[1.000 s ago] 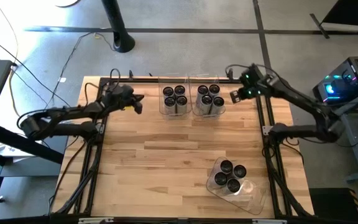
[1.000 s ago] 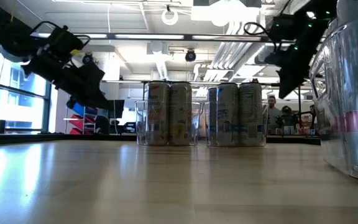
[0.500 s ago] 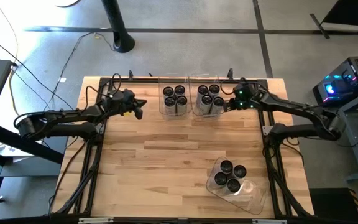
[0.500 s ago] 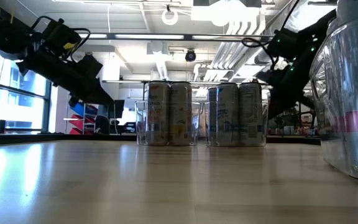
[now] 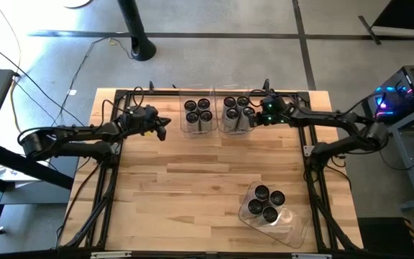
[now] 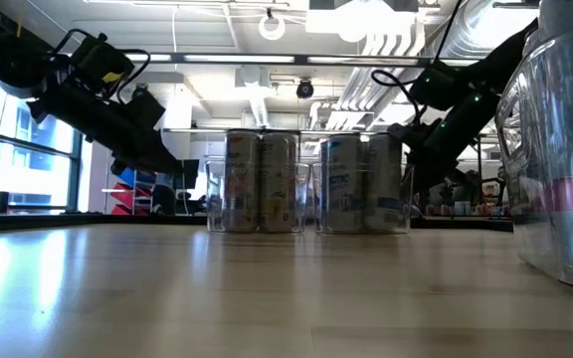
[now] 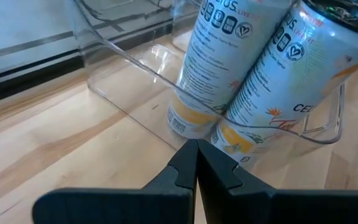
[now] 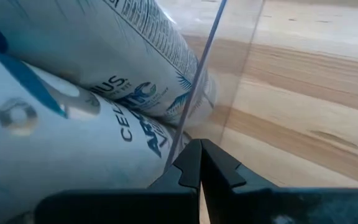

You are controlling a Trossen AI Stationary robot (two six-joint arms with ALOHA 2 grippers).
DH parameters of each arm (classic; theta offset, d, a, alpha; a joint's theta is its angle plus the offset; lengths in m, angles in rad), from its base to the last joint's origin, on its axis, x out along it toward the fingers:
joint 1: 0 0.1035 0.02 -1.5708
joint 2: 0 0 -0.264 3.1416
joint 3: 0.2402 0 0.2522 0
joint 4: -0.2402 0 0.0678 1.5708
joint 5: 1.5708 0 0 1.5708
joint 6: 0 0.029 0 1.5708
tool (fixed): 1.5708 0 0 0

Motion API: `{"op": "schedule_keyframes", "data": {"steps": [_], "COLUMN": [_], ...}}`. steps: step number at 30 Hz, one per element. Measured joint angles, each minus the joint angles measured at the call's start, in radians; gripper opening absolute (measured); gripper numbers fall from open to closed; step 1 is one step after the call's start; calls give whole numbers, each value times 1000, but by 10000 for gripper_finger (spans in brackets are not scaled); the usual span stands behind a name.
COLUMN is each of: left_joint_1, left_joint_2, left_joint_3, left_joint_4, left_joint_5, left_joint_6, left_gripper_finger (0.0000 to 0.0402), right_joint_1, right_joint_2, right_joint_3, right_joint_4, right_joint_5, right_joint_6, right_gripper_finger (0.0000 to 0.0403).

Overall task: Sort soda cans
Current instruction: Adjust the transparent bins on the table

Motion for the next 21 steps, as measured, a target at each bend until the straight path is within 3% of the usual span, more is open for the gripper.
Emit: {"op": "schedule_keyframes", "data": {"steps": [12, 21], "left_joint_1": [7, 8], "left_joint_2": [8, -6], "left_joint_3": [0, 0], "left_joint_4": [1, -25], "left_joint_5": [0, 0], "left_joint_6": [18, 26], "left_gripper_finger": [0, 0], "right_joint_1": [53, 65], "right_joint_2": [84, 39], "right_joint_3": [3, 20], "right_joint_4": [130, 116], "right_joint_5": [-14, -17], "right_joint_6": [40, 58], "right_gripper_finger": [0, 0]}}
